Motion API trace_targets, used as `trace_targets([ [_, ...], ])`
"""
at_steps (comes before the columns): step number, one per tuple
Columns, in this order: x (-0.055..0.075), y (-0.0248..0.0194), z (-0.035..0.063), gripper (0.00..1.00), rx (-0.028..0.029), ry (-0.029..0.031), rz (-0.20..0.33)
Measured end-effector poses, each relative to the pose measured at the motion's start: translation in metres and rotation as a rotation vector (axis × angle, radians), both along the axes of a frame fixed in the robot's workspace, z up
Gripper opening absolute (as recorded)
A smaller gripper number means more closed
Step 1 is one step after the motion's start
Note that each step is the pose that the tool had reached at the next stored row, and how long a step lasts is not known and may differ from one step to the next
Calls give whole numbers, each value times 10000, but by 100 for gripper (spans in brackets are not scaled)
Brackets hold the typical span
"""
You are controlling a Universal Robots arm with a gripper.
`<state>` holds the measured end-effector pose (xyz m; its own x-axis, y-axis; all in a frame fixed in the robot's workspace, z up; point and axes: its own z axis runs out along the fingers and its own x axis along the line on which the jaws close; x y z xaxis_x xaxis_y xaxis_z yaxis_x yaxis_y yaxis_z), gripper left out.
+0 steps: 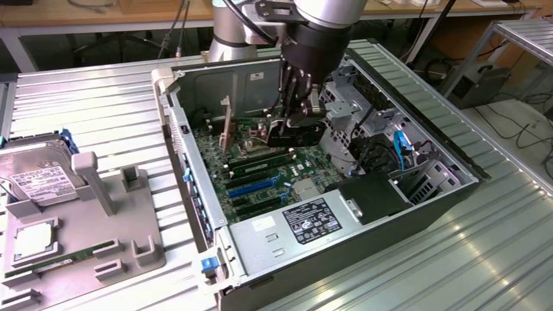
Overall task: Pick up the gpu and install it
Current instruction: 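Insert the gpu into the slot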
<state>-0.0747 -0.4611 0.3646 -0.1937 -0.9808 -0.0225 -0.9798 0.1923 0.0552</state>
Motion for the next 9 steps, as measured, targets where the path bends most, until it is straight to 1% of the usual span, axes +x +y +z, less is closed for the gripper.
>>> trace_targets([
  [5, 0, 0, -25, 26, 7, -34, 649],
  [7, 0, 0, -35, 26, 8, -58, 818],
  [9, -5, 0, -51, 26, 11, -94, 950],
])
